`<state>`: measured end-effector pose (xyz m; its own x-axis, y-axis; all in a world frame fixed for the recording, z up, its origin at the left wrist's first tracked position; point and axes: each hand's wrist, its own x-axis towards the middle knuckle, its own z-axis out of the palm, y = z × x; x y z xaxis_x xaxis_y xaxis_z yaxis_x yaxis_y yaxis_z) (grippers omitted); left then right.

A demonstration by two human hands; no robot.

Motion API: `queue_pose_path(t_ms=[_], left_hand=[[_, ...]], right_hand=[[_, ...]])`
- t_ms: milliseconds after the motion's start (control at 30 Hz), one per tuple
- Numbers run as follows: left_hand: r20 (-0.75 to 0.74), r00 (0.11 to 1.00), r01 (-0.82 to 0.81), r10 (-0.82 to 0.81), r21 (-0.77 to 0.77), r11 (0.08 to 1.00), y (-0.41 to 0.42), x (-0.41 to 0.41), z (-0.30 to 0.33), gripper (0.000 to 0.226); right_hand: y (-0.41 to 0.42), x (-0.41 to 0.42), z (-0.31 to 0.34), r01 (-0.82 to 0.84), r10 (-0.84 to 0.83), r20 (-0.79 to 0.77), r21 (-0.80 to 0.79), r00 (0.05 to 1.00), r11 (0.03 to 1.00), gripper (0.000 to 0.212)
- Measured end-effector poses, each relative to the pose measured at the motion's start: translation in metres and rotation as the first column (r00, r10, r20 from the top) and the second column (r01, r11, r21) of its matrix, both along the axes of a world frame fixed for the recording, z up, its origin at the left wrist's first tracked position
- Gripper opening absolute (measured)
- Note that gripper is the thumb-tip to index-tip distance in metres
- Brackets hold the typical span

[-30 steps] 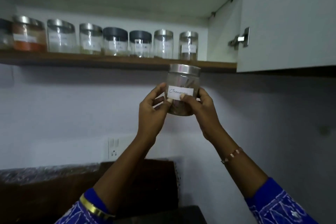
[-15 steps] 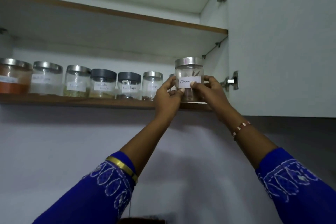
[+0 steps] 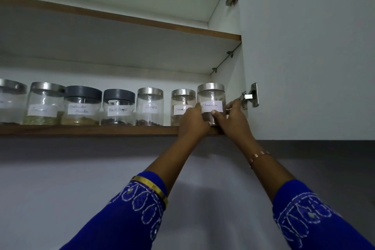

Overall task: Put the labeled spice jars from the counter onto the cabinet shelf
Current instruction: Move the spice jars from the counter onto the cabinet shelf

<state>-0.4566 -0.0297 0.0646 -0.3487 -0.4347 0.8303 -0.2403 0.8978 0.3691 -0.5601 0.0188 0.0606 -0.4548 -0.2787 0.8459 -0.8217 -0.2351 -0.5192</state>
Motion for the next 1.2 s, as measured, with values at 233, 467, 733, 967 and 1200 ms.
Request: queue_pose_path(t_ms=[233, 467, 733, 967, 1200], left_hand=[[0.330, 0.943, -0.049, 0.039, 0.021, 0.999, -0.001, -0.007, 0.020, 0.036], [0.424, 0.904, -0.001, -0.062, 0.146, 0.989, -0.007, -0.015, 0.031, 0.037], [0.437, 0.899, -0.042, 0.016, 0.050, 0.998, 0.003, -0.015, 0.020, 0.017], [0.336, 0.817, -0.317, 0.468, -0.418, 0.852, 0.000, -0.003, -0.021, 0.045], [0.269, 0.879, -0.225, 0.393, -0.493, 0.840, -0.012, 0.051, -0.052, 0.057]], right_hand=[[-0.009, -0.016, 0.001, 0.266, -0.243, -0.151, 0.163, 0.958, 0.950, 0.035], [-0.005, -0.021, 0.014, 0.334, -0.248, -0.248, 0.409, 0.936, 0.849, 0.029], [-0.004, -0.016, -0.002, 0.401, -0.260, -0.357, 0.412, 0.897, 0.818, 0.036], [0.010, -0.015, -0.040, 0.482, -0.241, -0.565, 0.327, 0.789, 0.813, 0.052], [0.028, 0.016, -0.047, 0.482, -0.191, -0.573, 0.414, 0.797, 0.772, 0.056]])
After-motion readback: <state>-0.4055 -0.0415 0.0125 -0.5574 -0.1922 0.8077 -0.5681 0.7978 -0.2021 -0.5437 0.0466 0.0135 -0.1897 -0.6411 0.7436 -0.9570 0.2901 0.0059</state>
